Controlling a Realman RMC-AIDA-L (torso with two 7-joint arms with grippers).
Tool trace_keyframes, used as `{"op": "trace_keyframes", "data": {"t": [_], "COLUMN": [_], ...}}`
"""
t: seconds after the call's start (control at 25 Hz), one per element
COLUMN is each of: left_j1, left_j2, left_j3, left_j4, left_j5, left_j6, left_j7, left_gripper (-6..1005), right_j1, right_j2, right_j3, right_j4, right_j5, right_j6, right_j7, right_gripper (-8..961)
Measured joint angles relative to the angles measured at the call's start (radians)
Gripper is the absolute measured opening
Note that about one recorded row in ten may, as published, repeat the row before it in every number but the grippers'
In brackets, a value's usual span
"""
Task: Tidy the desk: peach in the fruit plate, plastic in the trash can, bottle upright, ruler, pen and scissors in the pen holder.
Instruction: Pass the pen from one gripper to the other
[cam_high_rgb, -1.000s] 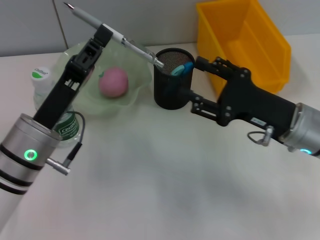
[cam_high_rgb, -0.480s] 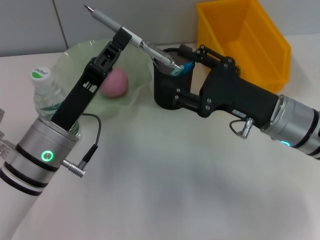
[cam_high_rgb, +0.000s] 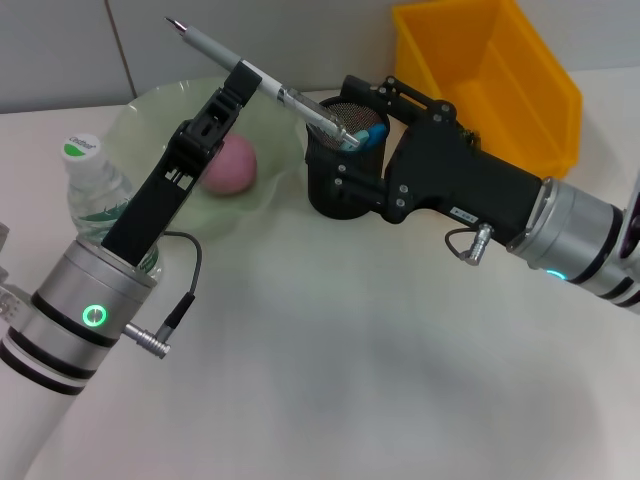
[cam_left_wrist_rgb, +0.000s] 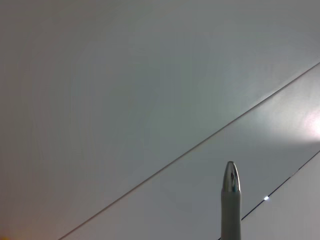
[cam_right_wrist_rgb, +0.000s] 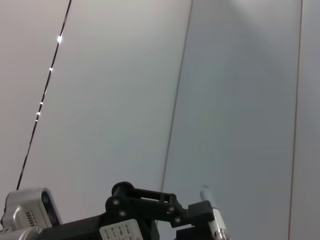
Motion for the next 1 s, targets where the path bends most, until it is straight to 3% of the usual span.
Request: {"op": "trace_keyframes", "data": {"t": [0.36, 0.76, 1.0], "left_j1": [0.0, -0.001, -0.002], "left_j2": [0.0, 0.0, 0.0], "left_j3": [-0.001, -0.001, -0.001], "left_j4": [-0.012, -0.013, -0.013], "left_j5": [0.006, 0.012, 0.013], "left_j6": [0.0, 0.0, 0.0], "left_j7": [0.007, 0.01, 0.009], "left_gripper": [133, 138, 144], "right_j1": [0.012, 0.012, 0.011], "right_j2": [0.002, 0.002, 0.002], "right_j3": [0.016, 0.036, 0.036], "right_j4": [0.035, 0.081, 0.082], "right_j5": [0.004, 0.006, 0.006], "right_j6": [0.007, 0.007, 0.005], "right_j7": [-0.02, -0.097, -0.098], "right_gripper": [700, 496, 247]}}
